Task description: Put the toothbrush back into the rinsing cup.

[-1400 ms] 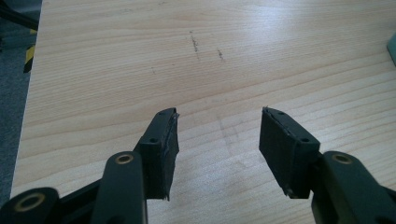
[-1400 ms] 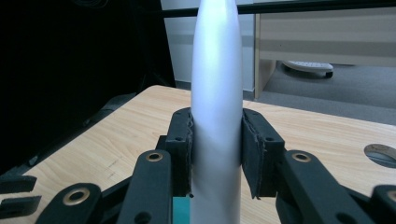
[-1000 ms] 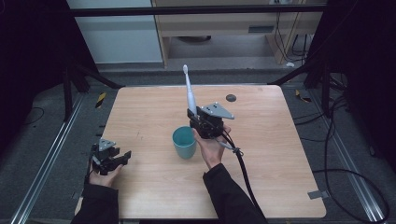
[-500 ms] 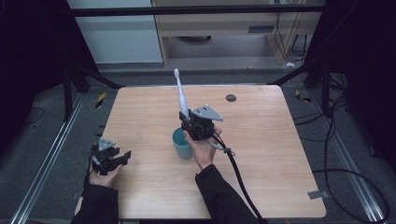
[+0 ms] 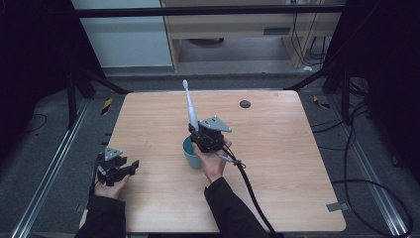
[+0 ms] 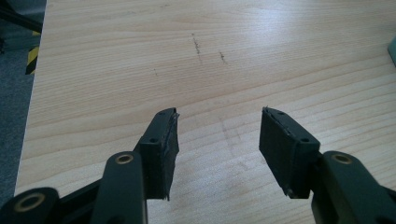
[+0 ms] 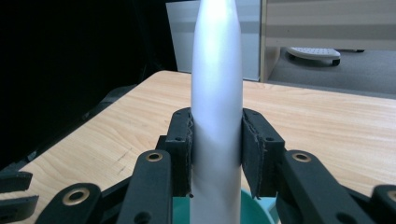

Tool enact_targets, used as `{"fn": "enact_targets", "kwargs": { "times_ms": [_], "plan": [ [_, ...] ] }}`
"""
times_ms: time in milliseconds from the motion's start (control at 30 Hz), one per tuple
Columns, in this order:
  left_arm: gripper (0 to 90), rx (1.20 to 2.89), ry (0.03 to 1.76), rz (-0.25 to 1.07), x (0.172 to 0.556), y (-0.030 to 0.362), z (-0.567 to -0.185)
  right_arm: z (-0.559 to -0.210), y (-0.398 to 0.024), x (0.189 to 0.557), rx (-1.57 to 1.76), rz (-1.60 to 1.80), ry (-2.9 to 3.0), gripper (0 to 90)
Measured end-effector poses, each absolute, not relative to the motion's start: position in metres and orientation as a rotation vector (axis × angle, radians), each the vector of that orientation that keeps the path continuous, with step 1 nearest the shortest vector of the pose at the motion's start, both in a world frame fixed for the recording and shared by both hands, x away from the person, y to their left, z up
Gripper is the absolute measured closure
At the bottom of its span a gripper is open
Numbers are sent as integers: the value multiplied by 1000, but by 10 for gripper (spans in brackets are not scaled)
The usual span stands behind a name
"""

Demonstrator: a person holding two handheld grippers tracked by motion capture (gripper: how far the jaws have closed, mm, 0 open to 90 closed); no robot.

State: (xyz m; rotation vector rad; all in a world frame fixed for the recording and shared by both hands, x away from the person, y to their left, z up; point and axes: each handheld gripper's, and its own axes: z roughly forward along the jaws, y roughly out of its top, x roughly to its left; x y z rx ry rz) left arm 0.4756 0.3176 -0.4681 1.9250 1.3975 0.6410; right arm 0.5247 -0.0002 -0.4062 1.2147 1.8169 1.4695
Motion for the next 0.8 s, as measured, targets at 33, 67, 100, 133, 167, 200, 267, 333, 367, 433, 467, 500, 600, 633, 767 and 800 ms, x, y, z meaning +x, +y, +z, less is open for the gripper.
{"fn": "enact_targets", "kwargs": {
  "times_ms": [33,67,100,133,167,200,267,333,367,433,467,500,600,633,767,800],
  "plan": [
    [466,1925,1398,641,476,318,-468,-408,0,524,1219,1468,1820,663],
    [466,1925,1398,641,476,318,-468,-409,1,524,1221,1464,1822,663],
    [466,1925,1397,642,476,318,-468,-411,1,524,1223,1462,1824,663],
    [466,1925,1397,642,476,318,-468,-414,2,523,1228,1458,1831,662],
    [466,1925,1397,642,476,317,-468,-414,2,523,1228,1458,1831,662],
    [466,1925,1397,642,476,317,-468,-415,3,523,1227,1451,1835,662],
    [466,1925,1397,642,476,317,-468,-418,4,522,1228,1453,1836,662],
    [466,1926,1397,641,476,317,-468,-420,6,521,1231,1451,1840,662],
    [466,1926,1397,642,476,318,-468,-421,6,521,1232,1447,1843,662],
    [466,1925,1396,642,476,318,-468,-423,8,521,1229,1434,1847,662],
    [466,1924,1397,642,476,318,-468,-424,8,521,1224,1427,1849,662],
    [466,1925,1397,641,476,318,-468,-425,9,520,1228,1425,1851,662],
    [466,1924,1396,642,476,318,-468,-427,10,520,1233,1413,1854,661],
    [466,1924,1396,641,476,318,-468,-428,10,520,1235,1408,1854,662],
    [467,1925,1397,640,476,318,-468,-431,11,518,1244,1389,1862,661],
    [466,1924,1397,640,476,318,-468,-431,11,518,1241,1384,1862,661]
  ]
}}
